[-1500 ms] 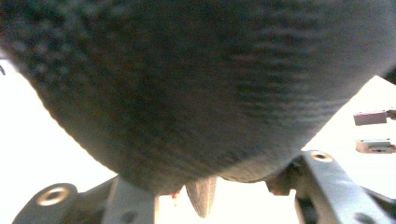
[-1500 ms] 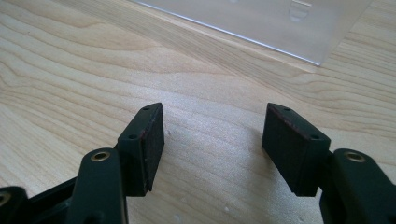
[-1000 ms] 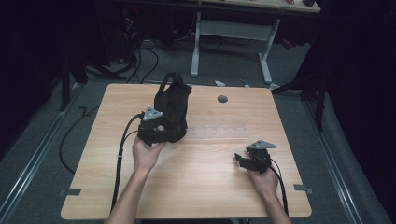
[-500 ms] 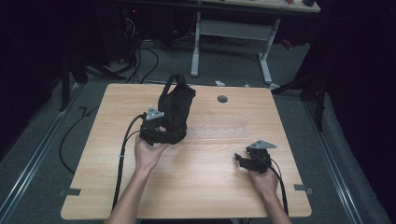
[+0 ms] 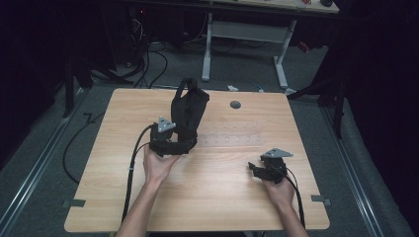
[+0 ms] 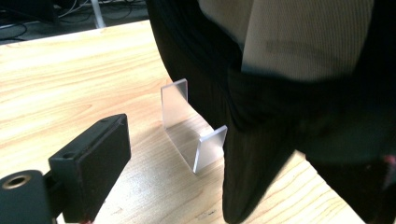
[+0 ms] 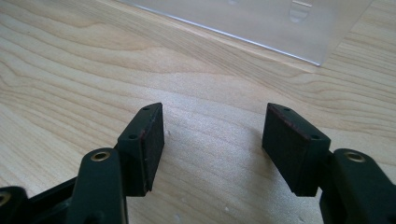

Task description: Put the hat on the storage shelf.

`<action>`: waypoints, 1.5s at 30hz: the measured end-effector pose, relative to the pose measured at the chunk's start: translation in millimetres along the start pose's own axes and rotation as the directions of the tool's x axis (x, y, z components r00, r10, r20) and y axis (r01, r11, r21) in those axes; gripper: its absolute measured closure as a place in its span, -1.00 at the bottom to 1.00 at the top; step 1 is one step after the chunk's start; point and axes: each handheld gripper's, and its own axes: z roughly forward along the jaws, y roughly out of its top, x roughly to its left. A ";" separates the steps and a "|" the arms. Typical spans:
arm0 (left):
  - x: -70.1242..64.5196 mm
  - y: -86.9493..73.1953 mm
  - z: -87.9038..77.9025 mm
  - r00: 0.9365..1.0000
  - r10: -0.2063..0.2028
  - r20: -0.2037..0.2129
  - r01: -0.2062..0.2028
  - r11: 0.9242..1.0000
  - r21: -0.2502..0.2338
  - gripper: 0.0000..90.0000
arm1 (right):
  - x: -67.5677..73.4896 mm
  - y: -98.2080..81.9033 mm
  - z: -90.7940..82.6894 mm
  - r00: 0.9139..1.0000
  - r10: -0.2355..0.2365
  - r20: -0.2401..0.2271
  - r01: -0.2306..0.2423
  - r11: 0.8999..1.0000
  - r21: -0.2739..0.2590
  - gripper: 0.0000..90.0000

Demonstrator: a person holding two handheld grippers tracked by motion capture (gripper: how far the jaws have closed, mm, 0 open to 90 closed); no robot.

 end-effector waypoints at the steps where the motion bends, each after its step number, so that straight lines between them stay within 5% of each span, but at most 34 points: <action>1: 0.2 -0.5 -0.9 1.000 -0.002 0.005 0.002 1.000 -0.001 -0.85 | 0.2 0.0 -0.1 1.000 0.003 0.000 -0.003 1.000 0.001 -0.13; 11: 3.4 -1.2 -19.1 0.999 -0.019 0.050 0.019 1.000 -0.009 -0.78 | 0.0 0.0 0.0 1.000 0.000 0.000 0.000 1.000 0.000 -0.13; 18: 16.4 -5.7 -34.9 0.995 -0.038 0.091 0.035 0.999 0.028 -0.66 | 0.0 0.0 0.0 1.000 0.000 0.000 0.000 1.000 0.000 -0.13; 45: 71.1 -36.3 -64.3 0.992 -0.127 0.010 0.127 0.990 0.059 -0.51 | 0.3 0.1 0.0 1.000 0.002 0.001 -0.002 1.000 0.001 -0.13</action>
